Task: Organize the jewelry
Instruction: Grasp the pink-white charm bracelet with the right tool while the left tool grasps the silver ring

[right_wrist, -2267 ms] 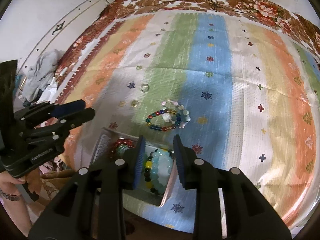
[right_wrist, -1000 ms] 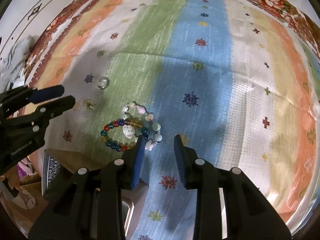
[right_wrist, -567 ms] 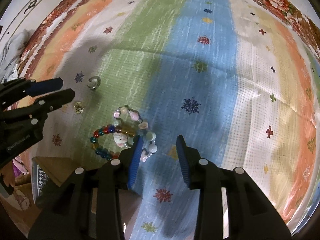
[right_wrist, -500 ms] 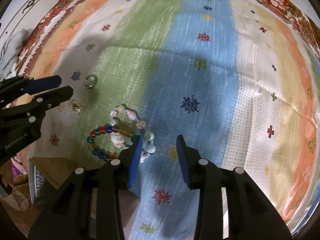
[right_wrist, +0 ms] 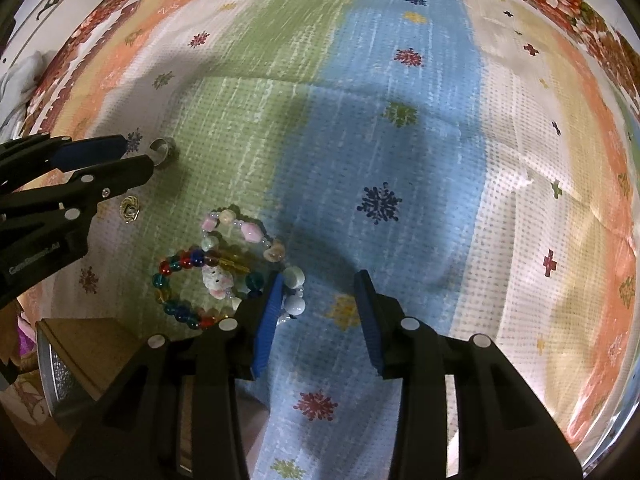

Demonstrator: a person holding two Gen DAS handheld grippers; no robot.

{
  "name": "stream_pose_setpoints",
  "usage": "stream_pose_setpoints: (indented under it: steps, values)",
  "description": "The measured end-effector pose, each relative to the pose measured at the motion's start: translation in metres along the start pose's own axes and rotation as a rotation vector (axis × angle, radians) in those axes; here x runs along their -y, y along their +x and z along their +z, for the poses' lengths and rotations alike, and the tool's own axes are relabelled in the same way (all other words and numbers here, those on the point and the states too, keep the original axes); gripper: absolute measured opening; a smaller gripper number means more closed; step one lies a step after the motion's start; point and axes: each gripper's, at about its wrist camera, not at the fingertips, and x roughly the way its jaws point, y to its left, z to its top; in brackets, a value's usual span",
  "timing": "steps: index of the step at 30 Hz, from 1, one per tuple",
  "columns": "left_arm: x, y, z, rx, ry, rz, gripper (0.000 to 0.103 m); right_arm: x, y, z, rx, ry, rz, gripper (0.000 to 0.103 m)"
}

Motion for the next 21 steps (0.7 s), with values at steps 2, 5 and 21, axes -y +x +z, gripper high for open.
stream_pose_setpoints:
  steps: [2,5,21]
  values:
    - [0.001,0.003,0.001,-0.005,0.003,0.000,0.038,-0.001,0.000,0.000,0.002,0.001,-0.002,0.041]
    - [0.000,0.011,0.003,-0.020,0.000,0.005,0.038,-0.001,0.001,0.000,0.002,0.004,0.002,0.041]
    - [0.005,0.022,0.002,-0.018,0.032,0.054,0.020,0.000,0.002,-0.002,0.011,0.015,0.039,0.013]
